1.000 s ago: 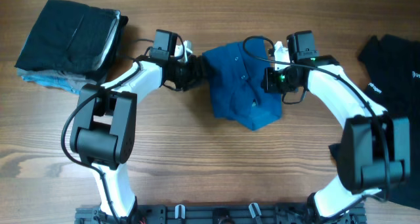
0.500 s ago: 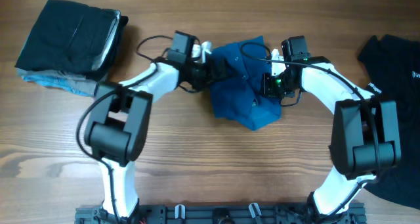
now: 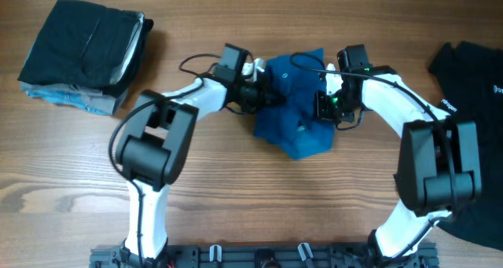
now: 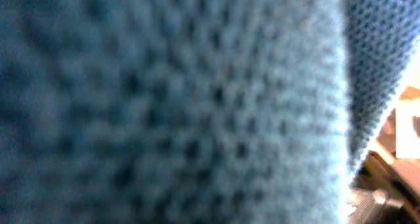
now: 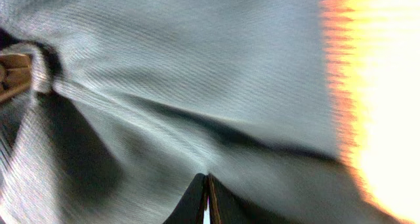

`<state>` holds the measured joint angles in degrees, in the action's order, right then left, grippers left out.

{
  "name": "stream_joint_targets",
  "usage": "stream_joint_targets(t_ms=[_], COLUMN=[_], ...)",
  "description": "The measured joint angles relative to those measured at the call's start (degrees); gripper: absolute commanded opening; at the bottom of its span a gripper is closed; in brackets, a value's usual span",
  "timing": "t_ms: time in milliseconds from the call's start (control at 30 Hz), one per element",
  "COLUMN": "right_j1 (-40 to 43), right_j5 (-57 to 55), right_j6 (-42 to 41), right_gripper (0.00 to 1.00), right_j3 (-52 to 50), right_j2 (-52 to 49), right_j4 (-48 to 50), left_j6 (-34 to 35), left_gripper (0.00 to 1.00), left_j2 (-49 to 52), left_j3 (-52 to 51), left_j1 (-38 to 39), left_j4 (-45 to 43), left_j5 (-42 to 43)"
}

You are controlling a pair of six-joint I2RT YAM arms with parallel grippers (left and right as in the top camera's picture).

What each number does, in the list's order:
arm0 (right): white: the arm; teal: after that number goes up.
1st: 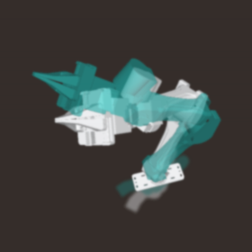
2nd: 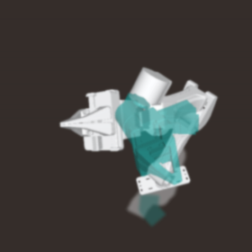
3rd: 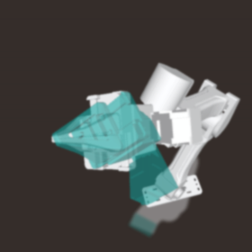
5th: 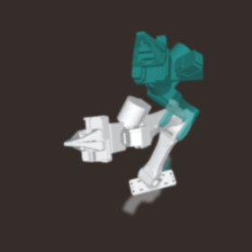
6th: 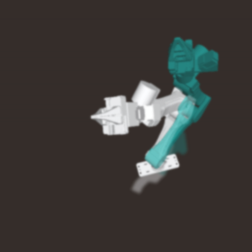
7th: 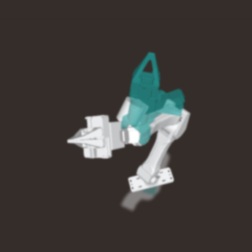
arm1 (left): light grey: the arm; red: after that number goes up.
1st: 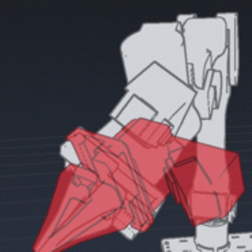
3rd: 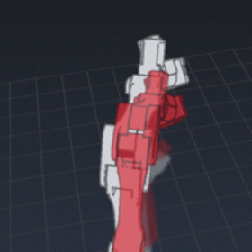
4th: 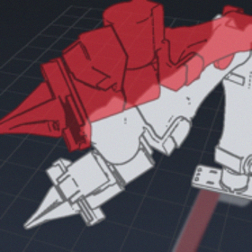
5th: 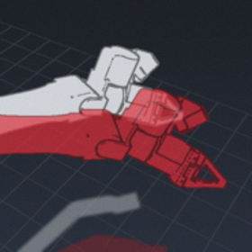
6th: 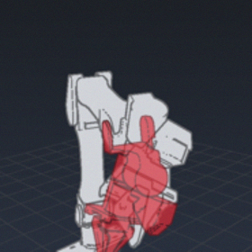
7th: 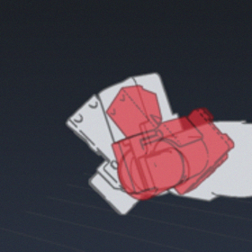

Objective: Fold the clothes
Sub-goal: 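Carry the bundle with the left gripper onto the folded stack at upper left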

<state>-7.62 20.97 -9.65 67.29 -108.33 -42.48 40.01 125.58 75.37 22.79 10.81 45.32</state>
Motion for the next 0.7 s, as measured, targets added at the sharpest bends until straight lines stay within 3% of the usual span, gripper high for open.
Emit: stream_joint_targets(t_ms=[167,233,300,500,700], right_j1=[3.4,3.5,3.4,3.4,3.4], right_j5=[0.0,0.0,0.0,0.0,0.7], right_j6=[-0.4,-1.1,-2.0,-4.8,-6.2], right_gripper=[0.06,0.05,0.06,0.05,0.05], right_j3=[0.7,1.4,1.6,1.5,1.5], right_j2=[14.7,19.6,22.0,22.6,22.6], right_j4=[-0.9,-0.8,-0.7,-1.2,-3.1], left_j6=[-8.2,-9.3,-9.3,-5.8,-3.7], left_gripper=[0.04,0.04,0.04,0.04,0.04], left_j2=[-10.5,-17.4,-23.1,-33.2,-26.4], left_j3=[-1.4,-0.4,1.4,5.5,5.6], left_j1=[-12.0,-18.2,-23.2,-36.3,-42.7], left_j4=[19.4,20.2,17.2,-3.8,-4.6], left_j5=[-4.0,-5.5,-6.3,-7.5,-18.9])
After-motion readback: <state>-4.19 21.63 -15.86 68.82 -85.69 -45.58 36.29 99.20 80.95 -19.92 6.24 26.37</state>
